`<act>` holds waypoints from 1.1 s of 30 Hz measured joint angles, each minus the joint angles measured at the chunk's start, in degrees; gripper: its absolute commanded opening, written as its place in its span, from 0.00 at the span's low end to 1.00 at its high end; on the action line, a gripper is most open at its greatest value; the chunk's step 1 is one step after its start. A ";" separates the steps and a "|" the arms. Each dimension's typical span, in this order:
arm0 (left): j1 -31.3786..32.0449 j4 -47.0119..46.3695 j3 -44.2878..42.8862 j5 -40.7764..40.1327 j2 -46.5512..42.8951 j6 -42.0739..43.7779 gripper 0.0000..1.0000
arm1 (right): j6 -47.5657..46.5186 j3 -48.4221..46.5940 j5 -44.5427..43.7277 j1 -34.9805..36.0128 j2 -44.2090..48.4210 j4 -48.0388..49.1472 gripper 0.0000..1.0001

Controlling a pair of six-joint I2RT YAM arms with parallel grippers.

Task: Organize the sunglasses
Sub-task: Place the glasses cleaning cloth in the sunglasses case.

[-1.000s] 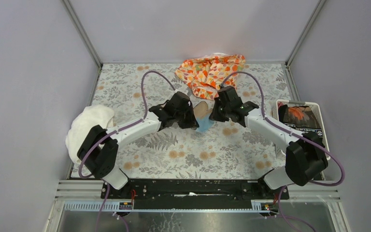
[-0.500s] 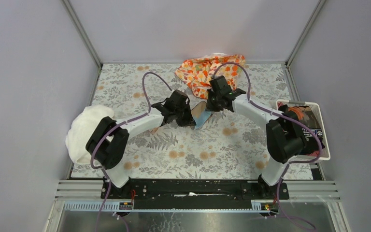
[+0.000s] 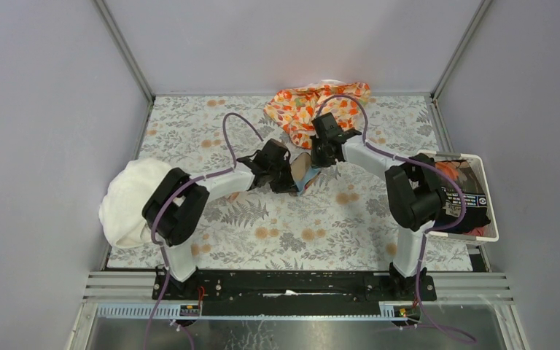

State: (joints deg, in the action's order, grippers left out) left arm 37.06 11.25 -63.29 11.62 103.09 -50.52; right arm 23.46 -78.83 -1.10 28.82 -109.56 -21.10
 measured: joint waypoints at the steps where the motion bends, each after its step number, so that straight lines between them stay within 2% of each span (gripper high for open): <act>1: 0.00 -0.15 -0.22 0.00 0.66 0.00 0.00 | -0.26 -0.26 -0.33 -0.09 -0.35 -0.09 0.00; 8: 0.00 -0.33 -2.25 0.87 5.05 0.39 0.00 | -1.42 0.42 -1.38 -0.46 -1.49 -0.70 0.00; 13: 0.00 -0.09 -2.73 1.09 5.11 2.54 0.00 | -1.14 5.90 -0.74 -0.48 -0.66 0.17 0.00; 24: 0.00 2.58 -6.51 1.01 6.14 11.21 0.00 | 2.80 19.32 1.84 -0.50 8.74 3.43 0.00; 33: 0.00 5.42 -7.87 -0.66 7.54 16.68 0.00 | 4.87 22.32 -0.83 -0.50 11.67 6.21 0.00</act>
State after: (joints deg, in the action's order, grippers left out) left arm 37.06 16.67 -71.16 10.96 110.63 -33.85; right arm 28.34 -56.51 -1.93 28.32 -97.89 -14.90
